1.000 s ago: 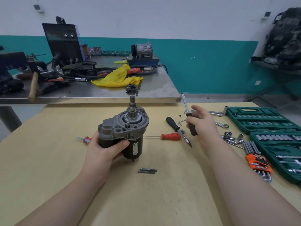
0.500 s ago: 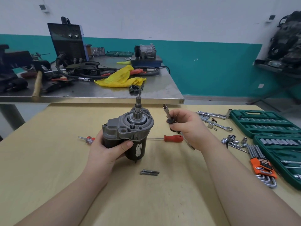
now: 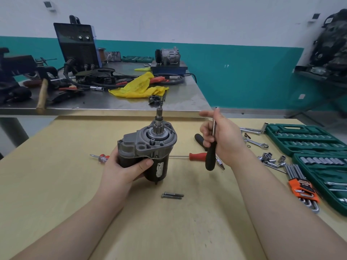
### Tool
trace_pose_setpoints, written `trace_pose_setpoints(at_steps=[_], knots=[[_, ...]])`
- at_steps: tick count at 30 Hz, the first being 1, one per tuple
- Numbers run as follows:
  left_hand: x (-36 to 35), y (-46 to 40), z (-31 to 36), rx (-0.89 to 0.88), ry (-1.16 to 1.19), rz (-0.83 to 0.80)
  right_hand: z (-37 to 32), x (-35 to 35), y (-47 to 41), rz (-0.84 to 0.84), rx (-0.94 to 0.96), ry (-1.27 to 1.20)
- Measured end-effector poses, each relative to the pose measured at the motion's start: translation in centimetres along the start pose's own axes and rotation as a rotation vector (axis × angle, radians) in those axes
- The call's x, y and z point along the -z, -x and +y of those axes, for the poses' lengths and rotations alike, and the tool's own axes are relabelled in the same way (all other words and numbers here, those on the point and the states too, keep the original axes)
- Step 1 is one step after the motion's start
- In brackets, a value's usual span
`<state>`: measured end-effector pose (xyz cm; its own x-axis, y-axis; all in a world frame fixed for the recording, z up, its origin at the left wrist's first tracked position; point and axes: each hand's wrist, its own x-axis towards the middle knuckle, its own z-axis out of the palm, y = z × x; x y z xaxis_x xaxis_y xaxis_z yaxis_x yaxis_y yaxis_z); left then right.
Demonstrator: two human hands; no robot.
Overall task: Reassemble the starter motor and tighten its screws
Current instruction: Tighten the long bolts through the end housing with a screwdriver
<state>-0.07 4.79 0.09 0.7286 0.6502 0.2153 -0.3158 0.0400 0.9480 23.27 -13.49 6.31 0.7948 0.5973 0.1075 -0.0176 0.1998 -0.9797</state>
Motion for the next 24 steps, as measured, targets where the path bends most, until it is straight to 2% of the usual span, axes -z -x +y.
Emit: trace_pose_setpoints(at_steps=[2, 5, 7, 11, 16, 19, 24], knots=[[0.0, 0.0, 0.0, -0.001, 0.001, -0.004, 0.1, 1.0, -0.6, 0.102, -0.008, 0.241], [0.0, 0.0, 0.0, 0.000, 0.001, -0.006, 1.4, 3.8, -1.4, 0.289, -0.015, 0.752], [0.0, 0.0, 0.0, 0.001, -0.001, -0.010, 2.7, 5.5, -1.4, 0.329, -0.038, 0.970], [0.0, 0.1, 0.1, -0.002, 0.002, -0.007, 4.1, 6.1, -1.3, 0.301, -0.161, 1.207], [-0.1, 0.1, 0.1, 0.002, 0.001, -0.014, 4.4, 5.2, -0.9, 0.332, -0.184, 1.557], [-0.1, 0.1, 0.2, 0.004, 0.000, -0.011, 3.6, 4.3, -0.8, 0.284, -0.121, 1.568], [0.1, 0.1, 0.2, 0.008, -0.009, -0.018, 2.4, 3.0, -0.8, 0.159, -0.286, 1.624]])
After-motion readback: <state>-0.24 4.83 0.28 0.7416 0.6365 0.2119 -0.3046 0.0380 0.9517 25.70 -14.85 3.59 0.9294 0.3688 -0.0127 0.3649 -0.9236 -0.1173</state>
